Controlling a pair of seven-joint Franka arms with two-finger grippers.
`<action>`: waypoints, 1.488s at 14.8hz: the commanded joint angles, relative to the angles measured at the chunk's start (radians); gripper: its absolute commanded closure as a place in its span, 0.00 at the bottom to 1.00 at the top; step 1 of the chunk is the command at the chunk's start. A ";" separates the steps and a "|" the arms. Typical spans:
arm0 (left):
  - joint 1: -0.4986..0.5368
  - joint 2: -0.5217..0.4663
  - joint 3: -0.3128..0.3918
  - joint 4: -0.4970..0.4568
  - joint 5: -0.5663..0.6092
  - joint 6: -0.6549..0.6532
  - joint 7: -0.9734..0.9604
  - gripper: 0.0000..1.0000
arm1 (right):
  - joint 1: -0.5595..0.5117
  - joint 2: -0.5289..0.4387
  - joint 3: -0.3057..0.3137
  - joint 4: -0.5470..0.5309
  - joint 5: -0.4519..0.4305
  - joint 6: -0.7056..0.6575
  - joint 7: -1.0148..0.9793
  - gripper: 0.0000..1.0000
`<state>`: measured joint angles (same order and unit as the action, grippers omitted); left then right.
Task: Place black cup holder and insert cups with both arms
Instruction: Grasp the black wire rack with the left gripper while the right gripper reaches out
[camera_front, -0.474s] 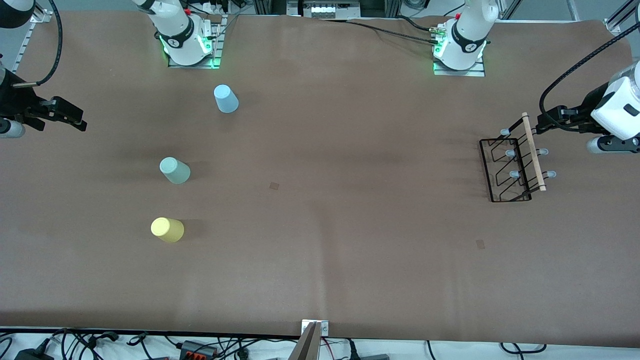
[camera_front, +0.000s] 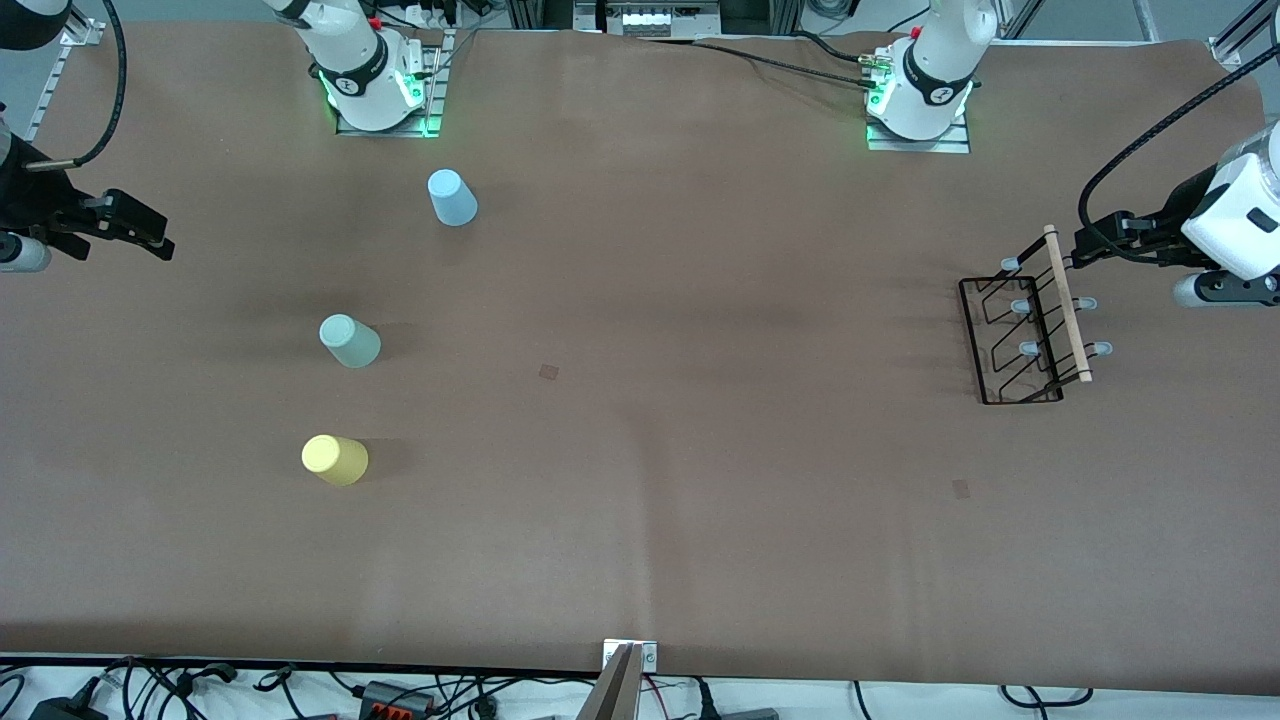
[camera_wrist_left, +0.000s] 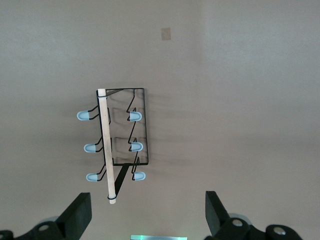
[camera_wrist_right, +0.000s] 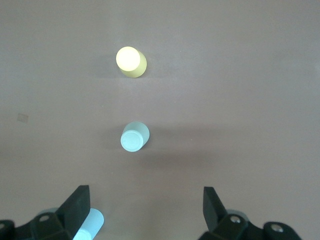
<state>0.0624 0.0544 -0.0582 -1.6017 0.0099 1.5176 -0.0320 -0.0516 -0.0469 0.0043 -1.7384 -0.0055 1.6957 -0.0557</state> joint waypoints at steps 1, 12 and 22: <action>0.007 0.008 0.000 -0.012 -0.014 0.032 -0.003 0.00 | -0.005 -0.019 0.008 -0.013 -0.007 -0.005 -0.010 0.00; 0.059 0.076 0.001 -0.329 -0.001 0.495 0.137 0.00 | -0.007 0.016 0.006 -0.010 -0.004 0.008 -0.004 0.00; 0.160 0.045 0.000 -0.495 -0.002 0.613 0.302 0.00 | 0.025 0.154 0.008 -0.004 0.001 0.019 0.008 0.00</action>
<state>0.1969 0.1432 -0.0527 -2.0568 0.0104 2.1132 0.2110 -0.0459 0.0967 0.0091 -1.7460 -0.0053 1.7213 -0.0557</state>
